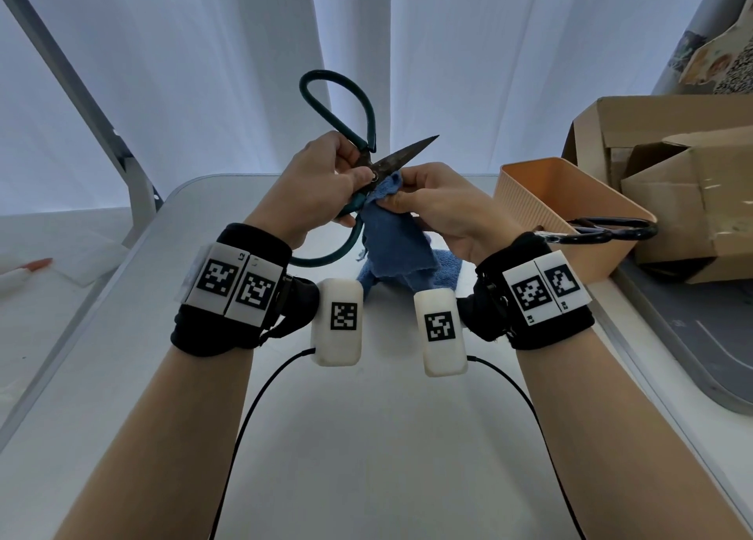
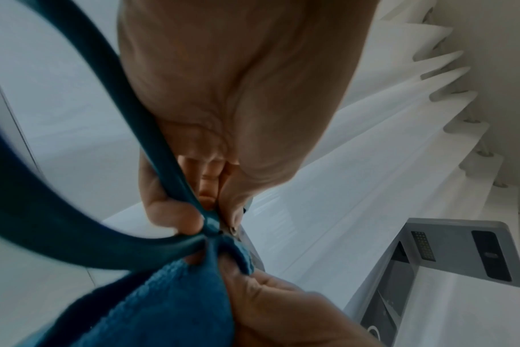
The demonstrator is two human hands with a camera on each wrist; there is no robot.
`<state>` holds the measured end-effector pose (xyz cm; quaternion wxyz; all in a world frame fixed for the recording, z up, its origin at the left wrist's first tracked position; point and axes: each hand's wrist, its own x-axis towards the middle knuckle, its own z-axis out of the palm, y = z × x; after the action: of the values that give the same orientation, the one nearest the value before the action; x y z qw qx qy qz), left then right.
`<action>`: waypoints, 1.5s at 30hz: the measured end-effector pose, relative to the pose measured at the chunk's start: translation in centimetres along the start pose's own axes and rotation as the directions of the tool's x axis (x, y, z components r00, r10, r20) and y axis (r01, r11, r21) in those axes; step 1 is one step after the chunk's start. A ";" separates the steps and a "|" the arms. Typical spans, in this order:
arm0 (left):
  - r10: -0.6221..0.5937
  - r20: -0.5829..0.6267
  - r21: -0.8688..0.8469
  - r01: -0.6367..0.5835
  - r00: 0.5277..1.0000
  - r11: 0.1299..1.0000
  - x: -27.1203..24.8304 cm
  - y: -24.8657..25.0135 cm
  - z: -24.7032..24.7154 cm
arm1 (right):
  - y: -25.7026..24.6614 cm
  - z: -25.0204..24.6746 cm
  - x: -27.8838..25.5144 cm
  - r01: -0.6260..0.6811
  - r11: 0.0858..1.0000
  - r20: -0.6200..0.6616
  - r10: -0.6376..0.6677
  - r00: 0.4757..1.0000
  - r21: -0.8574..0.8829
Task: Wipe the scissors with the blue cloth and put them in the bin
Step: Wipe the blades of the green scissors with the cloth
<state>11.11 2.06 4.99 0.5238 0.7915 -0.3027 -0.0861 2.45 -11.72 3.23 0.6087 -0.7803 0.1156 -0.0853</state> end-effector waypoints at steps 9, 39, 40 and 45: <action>-0.002 -0.009 0.003 0.002 1.000 1.000 0.1 -0.1 -0.1 | 0.0 0.2 -0.1 -0.009 1.000 -0.048 0.009 0.999 0.018; -0.024 0.003 -0.008 0.024 1.000 1.000 0.0 0.0 -0.2 | -0.1 0.2 -0.1 -0.019 0.999 -0.008 0.019 1.000 -0.034; -0.023 -0.001 -0.003 0.023 1.000 1.000 0.1 0.0 -0.3 | -0.1 0.3 -0.1 -0.019 0.999 -0.018 0.018 1.000 -0.049; -0.027 -0.010 0.000 0.027 1.000 1.000 0.2 -0.2 -0.5 | 0.1 0.5 0.2 -0.001 1.000 -0.028 0.000 1.000 -0.024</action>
<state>11.52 2.40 5.09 0.5241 0.7960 -0.2893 -0.0892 2.80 -11.37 3.06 0.5976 -0.7863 0.1253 -0.0945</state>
